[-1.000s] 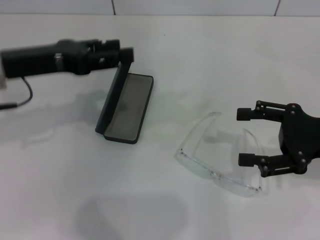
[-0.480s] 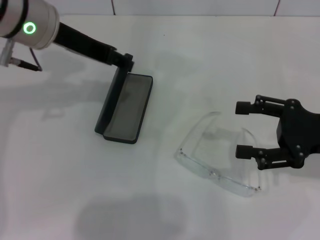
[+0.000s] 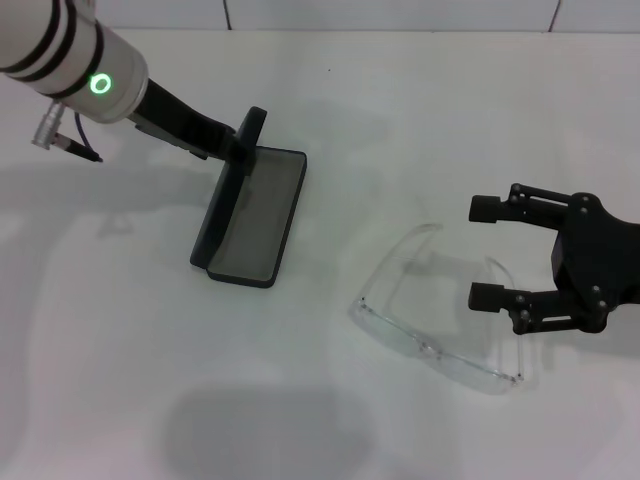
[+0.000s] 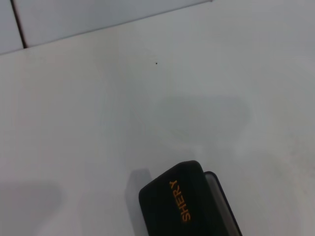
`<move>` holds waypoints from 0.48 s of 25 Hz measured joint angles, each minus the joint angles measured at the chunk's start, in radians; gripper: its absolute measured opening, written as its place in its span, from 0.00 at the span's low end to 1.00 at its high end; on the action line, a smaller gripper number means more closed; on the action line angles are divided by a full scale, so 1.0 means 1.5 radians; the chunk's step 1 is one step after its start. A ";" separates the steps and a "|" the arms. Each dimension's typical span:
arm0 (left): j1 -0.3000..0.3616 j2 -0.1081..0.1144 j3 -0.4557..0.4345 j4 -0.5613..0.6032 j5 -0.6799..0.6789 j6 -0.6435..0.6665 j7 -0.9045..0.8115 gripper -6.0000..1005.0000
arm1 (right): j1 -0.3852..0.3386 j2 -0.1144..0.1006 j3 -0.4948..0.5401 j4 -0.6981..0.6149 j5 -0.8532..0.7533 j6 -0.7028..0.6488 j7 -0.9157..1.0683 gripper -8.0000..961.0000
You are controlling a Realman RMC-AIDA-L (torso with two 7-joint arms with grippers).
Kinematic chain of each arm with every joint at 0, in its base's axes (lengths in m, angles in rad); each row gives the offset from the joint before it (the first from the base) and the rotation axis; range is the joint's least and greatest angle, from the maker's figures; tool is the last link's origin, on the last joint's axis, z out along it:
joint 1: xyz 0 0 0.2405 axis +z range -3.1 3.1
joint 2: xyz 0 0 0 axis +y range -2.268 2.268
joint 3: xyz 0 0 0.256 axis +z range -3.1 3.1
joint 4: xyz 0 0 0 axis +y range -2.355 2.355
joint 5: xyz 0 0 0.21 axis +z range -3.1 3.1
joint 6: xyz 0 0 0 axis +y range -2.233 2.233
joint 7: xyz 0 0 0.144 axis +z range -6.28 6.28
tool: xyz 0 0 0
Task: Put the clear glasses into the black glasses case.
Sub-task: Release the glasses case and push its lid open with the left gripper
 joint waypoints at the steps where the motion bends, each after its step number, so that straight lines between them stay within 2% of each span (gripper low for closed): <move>1: 0.000 0.000 0.001 0.000 -0.001 -0.002 0.000 0.64 | 0.000 0.000 0.000 0.000 0.000 0.000 0.000 0.91; 12: -0.006 -0.002 0.033 -0.048 -0.001 -0.049 -0.003 0.63 | 0.008 0.001 0.001 0.012 0.000 0.002 0.000 0.91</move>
